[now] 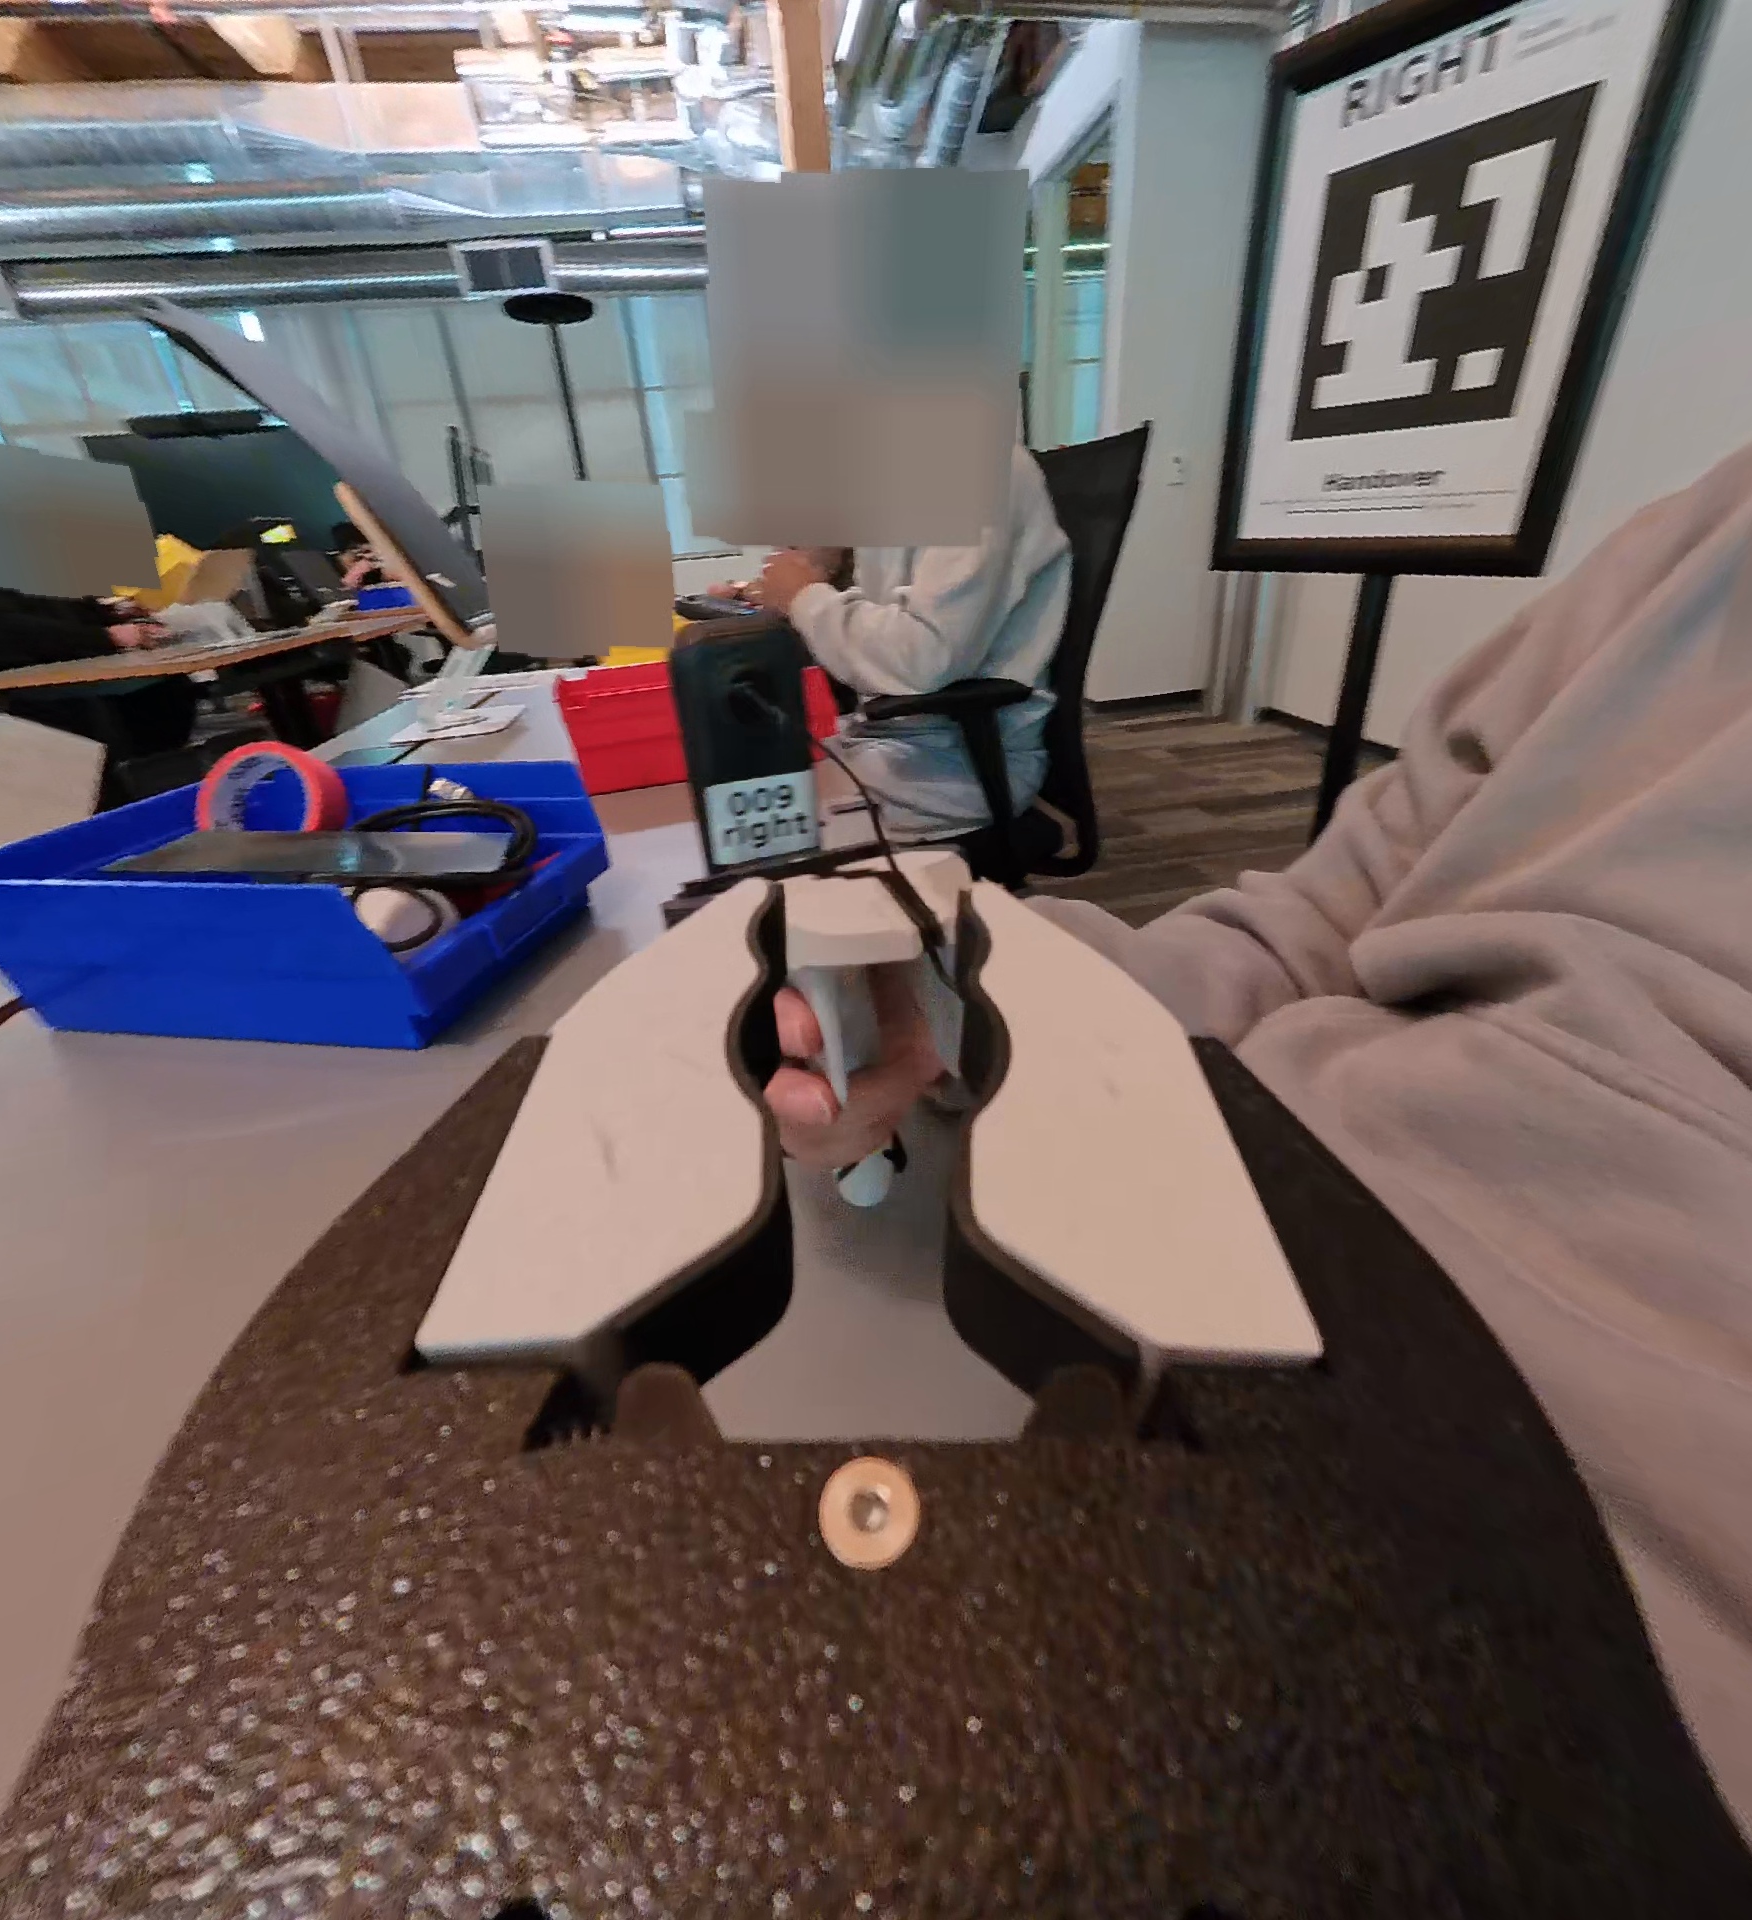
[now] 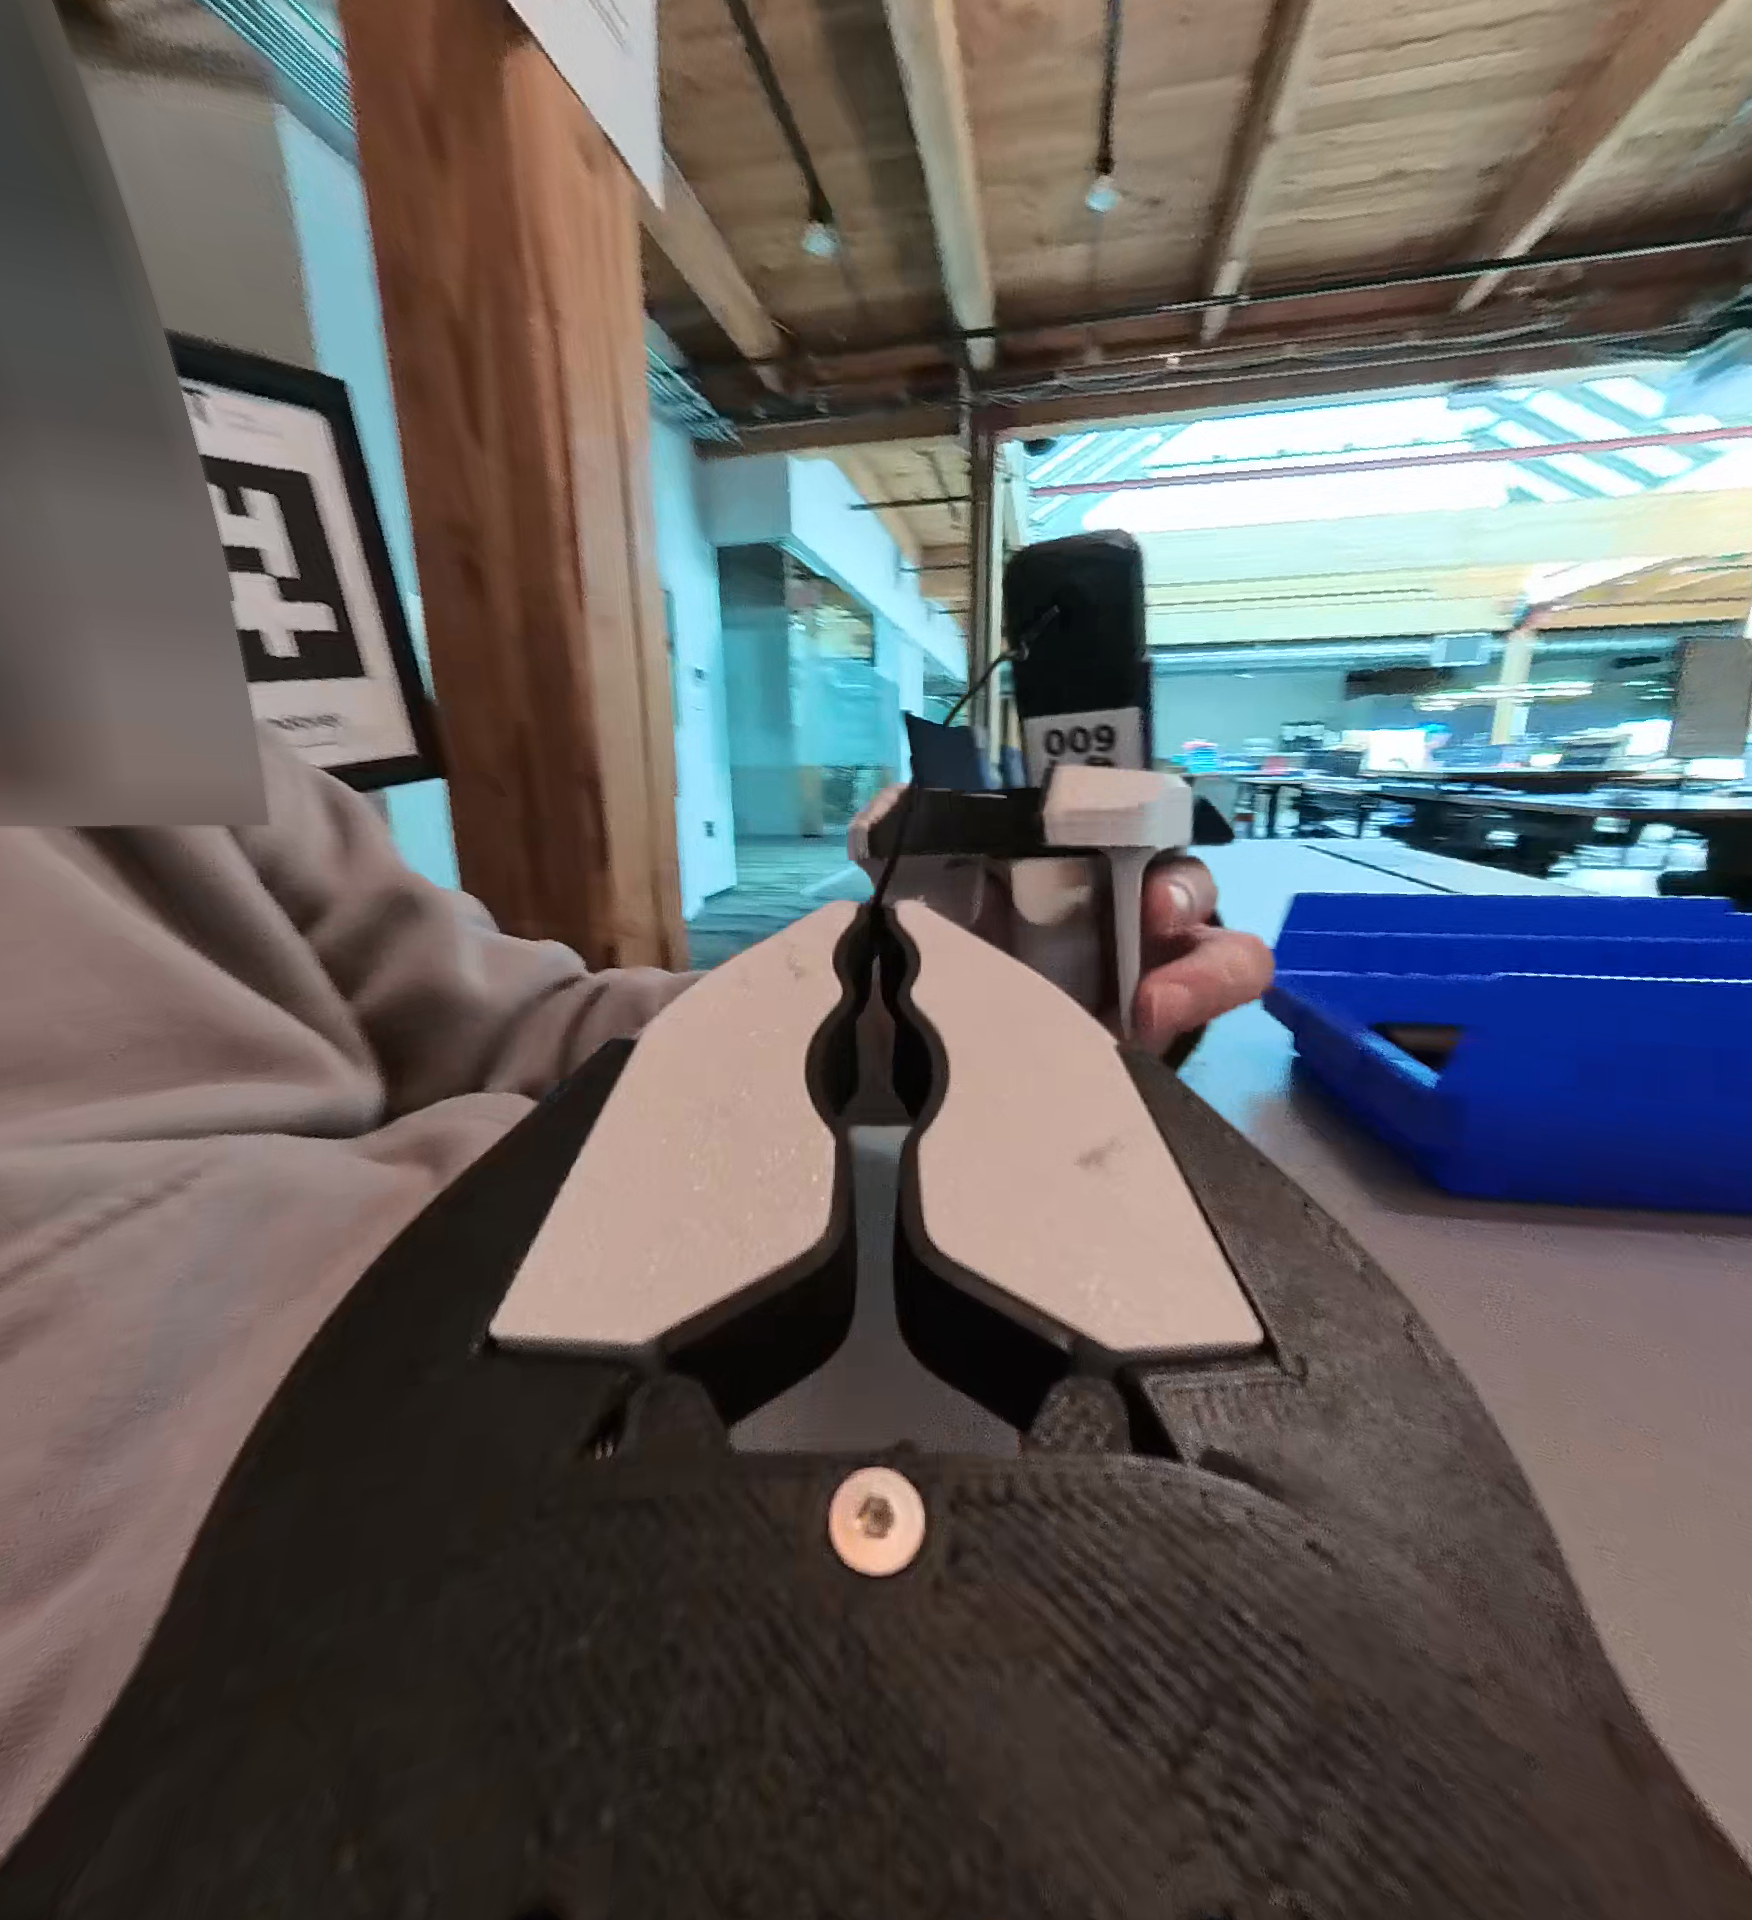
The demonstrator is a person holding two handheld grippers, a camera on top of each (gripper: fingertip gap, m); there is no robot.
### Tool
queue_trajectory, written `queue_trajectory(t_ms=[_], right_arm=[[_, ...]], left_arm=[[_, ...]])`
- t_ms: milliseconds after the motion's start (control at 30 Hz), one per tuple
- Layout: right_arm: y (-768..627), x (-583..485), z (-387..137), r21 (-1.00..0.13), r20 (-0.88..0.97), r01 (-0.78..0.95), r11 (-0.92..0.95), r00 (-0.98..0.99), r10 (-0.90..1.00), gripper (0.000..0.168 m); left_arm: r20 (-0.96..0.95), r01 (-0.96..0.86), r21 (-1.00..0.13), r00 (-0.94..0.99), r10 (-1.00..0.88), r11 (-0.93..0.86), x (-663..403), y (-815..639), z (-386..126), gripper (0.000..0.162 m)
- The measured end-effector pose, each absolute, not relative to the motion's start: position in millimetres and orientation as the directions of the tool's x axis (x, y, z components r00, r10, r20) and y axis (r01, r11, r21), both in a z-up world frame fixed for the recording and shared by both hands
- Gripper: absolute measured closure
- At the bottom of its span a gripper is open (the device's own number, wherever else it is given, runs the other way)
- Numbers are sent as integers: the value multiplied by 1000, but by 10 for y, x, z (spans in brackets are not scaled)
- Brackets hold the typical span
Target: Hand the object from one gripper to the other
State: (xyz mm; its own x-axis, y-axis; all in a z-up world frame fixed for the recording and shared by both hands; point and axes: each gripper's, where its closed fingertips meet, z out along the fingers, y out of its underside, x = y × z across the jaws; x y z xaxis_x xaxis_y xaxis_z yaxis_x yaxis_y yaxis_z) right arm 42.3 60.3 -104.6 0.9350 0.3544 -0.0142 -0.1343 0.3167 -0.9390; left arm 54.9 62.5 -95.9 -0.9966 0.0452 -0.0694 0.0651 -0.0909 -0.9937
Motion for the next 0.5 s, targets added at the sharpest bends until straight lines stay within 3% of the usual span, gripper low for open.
queue_trajectory(t_ms=[167, 500], right_arm=[[621, 235, -1154, -960, -46, -171, 224, 879, 475, 168], [643, 87, -1284, -979, -61, -156, 130, 835, 546, 168]], left_arm=[[-7, -13, -996, -976, 218, -90, 324, 530, -1029, 135], [-26, 10, -999, -943, 330, -52, 145, 470, -1177, 149]])
